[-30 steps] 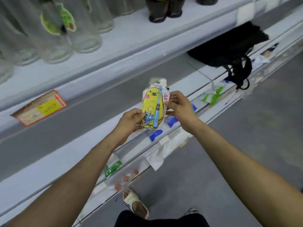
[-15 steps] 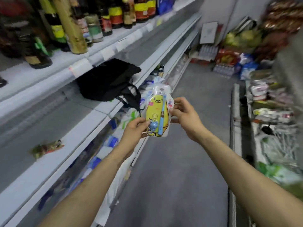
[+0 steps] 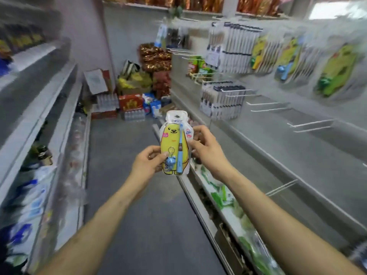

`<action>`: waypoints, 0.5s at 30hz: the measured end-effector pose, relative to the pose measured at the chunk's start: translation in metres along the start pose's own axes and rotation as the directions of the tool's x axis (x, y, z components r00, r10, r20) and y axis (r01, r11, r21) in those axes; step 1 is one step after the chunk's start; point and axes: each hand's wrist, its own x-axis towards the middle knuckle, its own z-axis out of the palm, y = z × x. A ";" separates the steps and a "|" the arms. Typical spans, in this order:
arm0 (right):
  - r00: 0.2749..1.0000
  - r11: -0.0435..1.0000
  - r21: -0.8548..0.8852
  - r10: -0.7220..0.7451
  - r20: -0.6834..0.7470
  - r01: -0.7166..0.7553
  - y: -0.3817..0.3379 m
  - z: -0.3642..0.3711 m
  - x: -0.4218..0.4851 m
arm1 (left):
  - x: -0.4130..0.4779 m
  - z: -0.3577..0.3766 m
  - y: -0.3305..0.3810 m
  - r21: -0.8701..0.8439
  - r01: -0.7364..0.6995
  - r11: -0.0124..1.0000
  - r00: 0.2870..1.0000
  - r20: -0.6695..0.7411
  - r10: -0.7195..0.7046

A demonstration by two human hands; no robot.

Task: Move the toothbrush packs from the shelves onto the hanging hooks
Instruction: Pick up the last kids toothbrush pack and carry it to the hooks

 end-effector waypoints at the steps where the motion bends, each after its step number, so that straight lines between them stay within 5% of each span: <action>1: 0.998 1.000 0.002 0.005 -0.055 -0.005 -0.004 -0.005 0.007 | 0.020 0.004 0.007 0.012 -0.004 1.000 0.999 0.039 0.004; 6: 0.947 1.000 -0.004 -0.004 -0.322 0.003 -0.018 -0.026 0.030 | 0.095 0.035 0.037 0.023 -0.049 0.999 0.971 0.236 0.042; 15: 0.734 0.993 -0.118 -0.056 -0.676 -0.032 -0.043 -0.094 0.033 | 0.153 0.136 0.070 -0.033 -0.118 0.992 0.806 0.580 0.115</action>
